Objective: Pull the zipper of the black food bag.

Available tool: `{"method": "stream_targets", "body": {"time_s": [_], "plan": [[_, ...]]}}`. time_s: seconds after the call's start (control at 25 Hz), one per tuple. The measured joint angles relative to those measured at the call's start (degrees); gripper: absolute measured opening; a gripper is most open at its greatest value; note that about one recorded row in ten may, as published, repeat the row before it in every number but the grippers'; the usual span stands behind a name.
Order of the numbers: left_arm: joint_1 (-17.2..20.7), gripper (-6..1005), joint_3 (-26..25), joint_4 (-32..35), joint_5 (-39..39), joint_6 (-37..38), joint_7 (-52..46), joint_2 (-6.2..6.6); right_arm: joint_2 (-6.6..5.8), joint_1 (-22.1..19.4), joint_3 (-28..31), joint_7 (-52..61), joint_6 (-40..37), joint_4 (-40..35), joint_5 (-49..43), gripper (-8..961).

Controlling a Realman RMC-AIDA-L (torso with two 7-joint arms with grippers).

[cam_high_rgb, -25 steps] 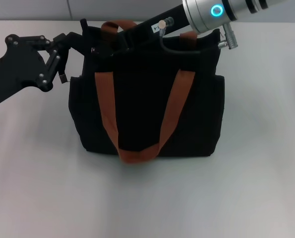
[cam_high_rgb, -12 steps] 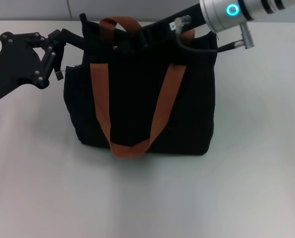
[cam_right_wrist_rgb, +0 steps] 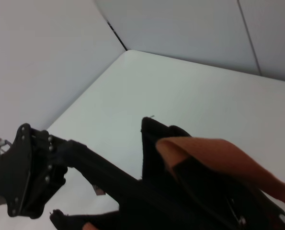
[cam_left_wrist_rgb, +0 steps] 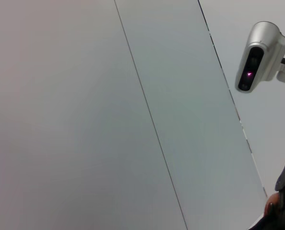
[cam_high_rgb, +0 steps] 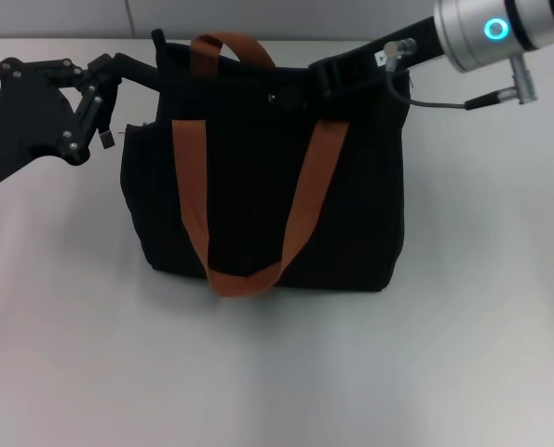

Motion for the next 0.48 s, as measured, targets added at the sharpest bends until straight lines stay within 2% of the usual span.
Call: {"method": "stream_targets", "body": {"time_s": [0.24, 0.48], "plan": [[0.0, 149, 0.0, 0.1, 0.0, 0.0, 0.0, 0.09, 0.01, -3.5, 2.8, 2.8, -3.8, -5.4, -4.9, 2], [0.0, 153, 0.0, 0.1, 0.0, -0.2, 0.0, 0.15, 0.01, -5.3, 6.3, 3.0, -5.5, -7.9, -6.1, 2]]}}
